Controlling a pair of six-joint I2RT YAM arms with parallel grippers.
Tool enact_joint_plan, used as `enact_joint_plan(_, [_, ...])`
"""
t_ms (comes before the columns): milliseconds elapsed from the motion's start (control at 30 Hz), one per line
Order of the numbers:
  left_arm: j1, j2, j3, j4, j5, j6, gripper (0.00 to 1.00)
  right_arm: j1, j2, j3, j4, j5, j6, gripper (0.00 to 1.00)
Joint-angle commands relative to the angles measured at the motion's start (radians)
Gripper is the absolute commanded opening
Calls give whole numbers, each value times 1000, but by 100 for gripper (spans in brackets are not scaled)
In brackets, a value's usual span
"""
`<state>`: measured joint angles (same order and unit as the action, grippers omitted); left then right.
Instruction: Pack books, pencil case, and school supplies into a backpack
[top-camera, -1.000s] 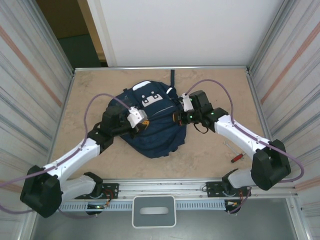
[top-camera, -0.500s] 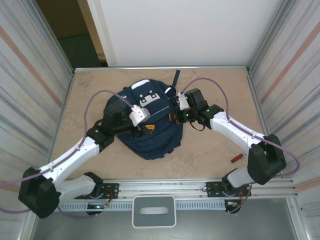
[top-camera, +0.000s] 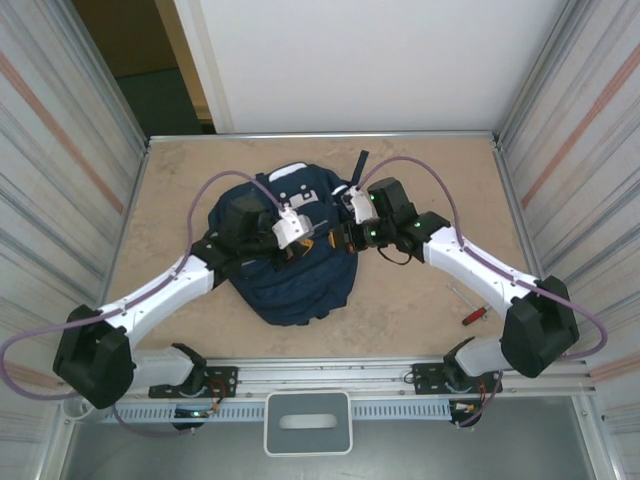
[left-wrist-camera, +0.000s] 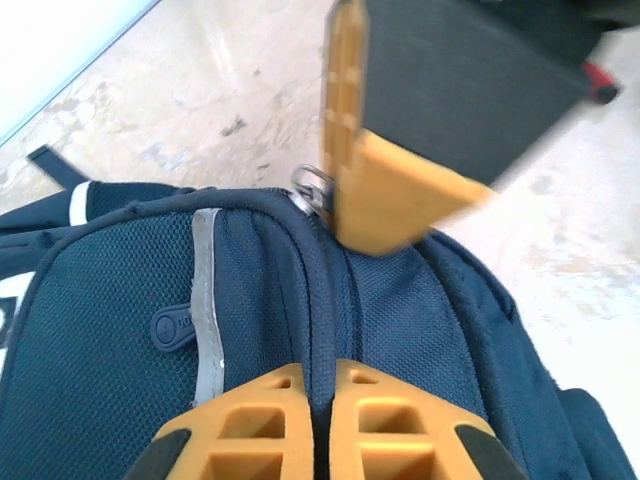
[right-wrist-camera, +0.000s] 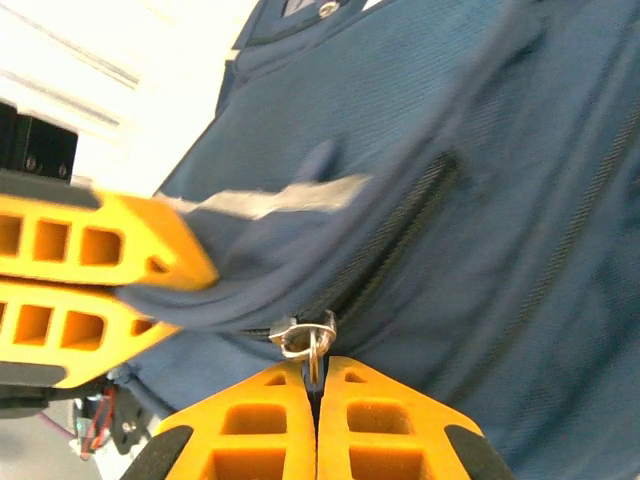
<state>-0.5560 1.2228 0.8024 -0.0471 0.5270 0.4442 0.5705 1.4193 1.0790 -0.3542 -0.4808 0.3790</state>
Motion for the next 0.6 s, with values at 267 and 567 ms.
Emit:
enact_joint_plan(267, [130, -113, -53, 89, 493, -36, 0, -164, 317, 291, -164, 28, -15, 1])
enact_joint_plan(567, [130, -50, -26, 78, 504, -16, 0, -189, 141, 147, -116, -28, -104, 27])
